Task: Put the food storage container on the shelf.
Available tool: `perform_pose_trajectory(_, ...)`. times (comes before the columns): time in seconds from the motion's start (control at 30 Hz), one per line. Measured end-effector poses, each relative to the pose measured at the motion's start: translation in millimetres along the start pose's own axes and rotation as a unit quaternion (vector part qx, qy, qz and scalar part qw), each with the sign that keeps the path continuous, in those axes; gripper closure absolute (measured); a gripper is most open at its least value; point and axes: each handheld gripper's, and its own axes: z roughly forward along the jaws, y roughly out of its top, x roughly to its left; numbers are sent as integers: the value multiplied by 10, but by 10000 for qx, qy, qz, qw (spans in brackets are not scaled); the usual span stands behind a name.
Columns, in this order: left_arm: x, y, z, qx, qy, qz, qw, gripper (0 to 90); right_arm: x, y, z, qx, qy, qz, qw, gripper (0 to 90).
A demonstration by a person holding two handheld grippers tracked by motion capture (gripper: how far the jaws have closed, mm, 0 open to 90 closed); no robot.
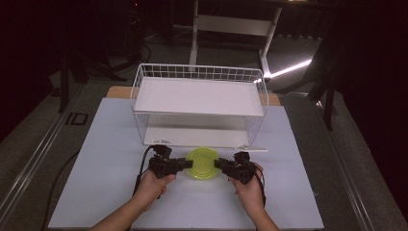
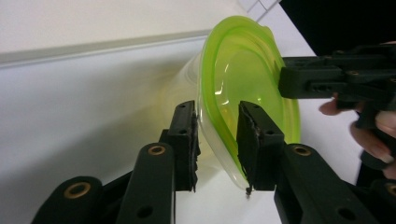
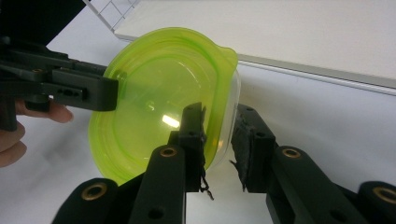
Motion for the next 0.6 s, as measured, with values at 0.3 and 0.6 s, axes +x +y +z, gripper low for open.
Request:
perform_pose_trajectory(0.3,-36,-14,-39,89,129,-127,9998,744,57,-8,-30,24,66,21,10000,765)
perform_pose_trajectory(0.6,-105,-63,-87,48,245,-318,9992,793,81,-34,-69,93,181,226,9995,802)
